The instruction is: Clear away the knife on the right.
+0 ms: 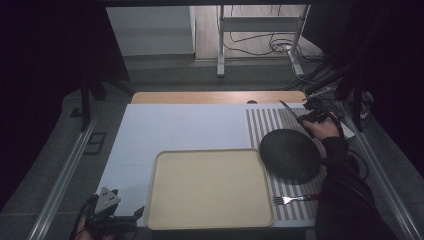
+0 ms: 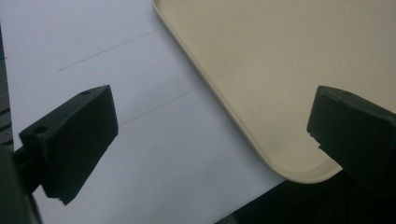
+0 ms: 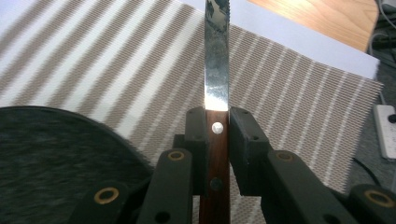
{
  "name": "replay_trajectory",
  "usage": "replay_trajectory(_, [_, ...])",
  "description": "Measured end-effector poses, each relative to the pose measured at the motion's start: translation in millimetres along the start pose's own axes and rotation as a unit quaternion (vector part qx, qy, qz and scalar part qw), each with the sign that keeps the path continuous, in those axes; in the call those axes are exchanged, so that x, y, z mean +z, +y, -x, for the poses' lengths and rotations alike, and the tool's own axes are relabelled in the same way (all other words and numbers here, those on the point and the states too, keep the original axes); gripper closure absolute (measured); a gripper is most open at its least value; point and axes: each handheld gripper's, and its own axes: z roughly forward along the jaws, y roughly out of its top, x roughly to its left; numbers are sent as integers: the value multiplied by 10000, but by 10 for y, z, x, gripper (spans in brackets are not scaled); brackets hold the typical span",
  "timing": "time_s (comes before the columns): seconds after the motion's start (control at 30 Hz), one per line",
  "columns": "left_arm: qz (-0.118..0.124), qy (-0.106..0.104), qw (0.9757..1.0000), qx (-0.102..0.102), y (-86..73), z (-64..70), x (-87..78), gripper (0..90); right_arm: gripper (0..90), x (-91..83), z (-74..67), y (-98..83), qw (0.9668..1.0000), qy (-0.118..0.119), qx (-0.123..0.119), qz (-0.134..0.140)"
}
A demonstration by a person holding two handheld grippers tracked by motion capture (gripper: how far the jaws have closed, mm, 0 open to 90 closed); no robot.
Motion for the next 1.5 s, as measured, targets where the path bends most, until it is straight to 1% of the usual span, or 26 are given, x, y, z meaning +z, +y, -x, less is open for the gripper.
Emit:
replay_trajectory(0.13, [42, -48, 10000, -50, -6, -14, -7, 16, 782, -40, -105, 10, 9999, 80, -6, 69])
replay_trajectory(0.27, [68, -71, 9999, -116, -9, -30, -9, 16, 782, -79, -219, 7, 9997, 174, -81, 129])
replay_trajectory(0.33, [69, -69, 9999, -138, -9, -32, -8, 16, 782, -103, -281, 5, 9997, 163, -128, 156])
replay_trajectory(0.47, [76, -74, 9998, -190, -10, -41, -10, 13, 782, -165, -406, 10, 9993, 218, -207, 228])
replay_trajectory(0.63, [104, -85, 9996, -246, -15, -54, -16, 10, 782, -255, -595, 16, 9985, 288, -323, 332])
replay_trajectory(0.8, [117, -101, 9996, -254, -16, -58, -19, 10, 782, -307, -785, -5, 9977, 363, -453, 349])
replay_trajectory(1.03, [166, -125, 9994, -275, -24, -66, -29, 9, 782, -369, -1082, -85, 9961, 482, -658, 333])
replay_trajectory(1.2, [186, -128, 9993, -289, -27, -69, -33, 5, 782, -431, -1257, -161, 9952, 627, -670, 348])
replay_trajectory(1.33, [192, -155, 9993, -286, -26, -74, -34, 0, 782, -484, -1404, -232, 9939, 722, -753, 360])
replay_trajectory(1.5, [217, -180, 9991, -324, -29, -81, -37, 4, 782, -530, -1541, -315, 9928, 814, -803, 349])
